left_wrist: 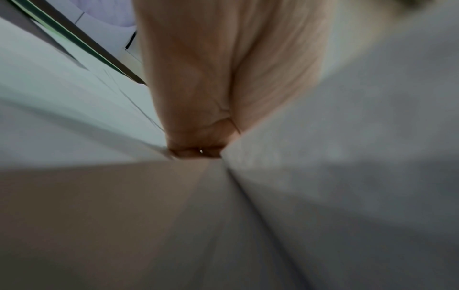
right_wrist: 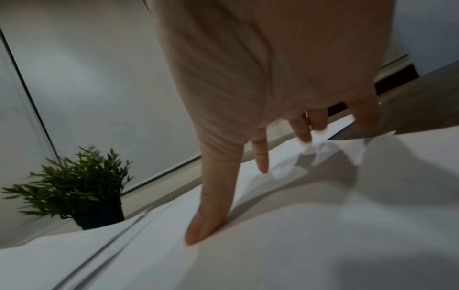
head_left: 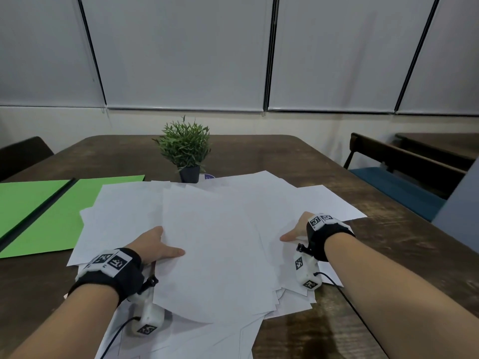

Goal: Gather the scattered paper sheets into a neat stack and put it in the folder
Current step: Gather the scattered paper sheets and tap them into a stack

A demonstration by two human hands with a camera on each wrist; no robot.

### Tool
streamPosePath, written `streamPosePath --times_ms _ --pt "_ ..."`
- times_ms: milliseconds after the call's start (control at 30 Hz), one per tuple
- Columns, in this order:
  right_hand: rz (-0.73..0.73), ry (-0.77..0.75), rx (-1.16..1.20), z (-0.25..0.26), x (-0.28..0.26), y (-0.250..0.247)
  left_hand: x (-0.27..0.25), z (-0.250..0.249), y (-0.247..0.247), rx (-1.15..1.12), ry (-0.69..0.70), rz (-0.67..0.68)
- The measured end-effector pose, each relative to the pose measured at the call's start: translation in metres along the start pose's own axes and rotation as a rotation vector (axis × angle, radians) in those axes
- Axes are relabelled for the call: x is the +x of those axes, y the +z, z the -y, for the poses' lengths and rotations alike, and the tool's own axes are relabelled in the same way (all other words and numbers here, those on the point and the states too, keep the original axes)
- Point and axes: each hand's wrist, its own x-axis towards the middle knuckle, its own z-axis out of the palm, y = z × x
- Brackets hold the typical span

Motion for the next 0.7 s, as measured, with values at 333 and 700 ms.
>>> streamPosePath --times_ms 333,700 --pt "-0.002 0.003 0.069 -0.005 0.002 0.002 -0.001 -0.002 -0.001 -0.007 0.012 0.003" --pt "-0.116 0.211 0.261 -0.020 0.017 -0.007 0.000 0.000 -0.002 -0.028 0.013 0.018"
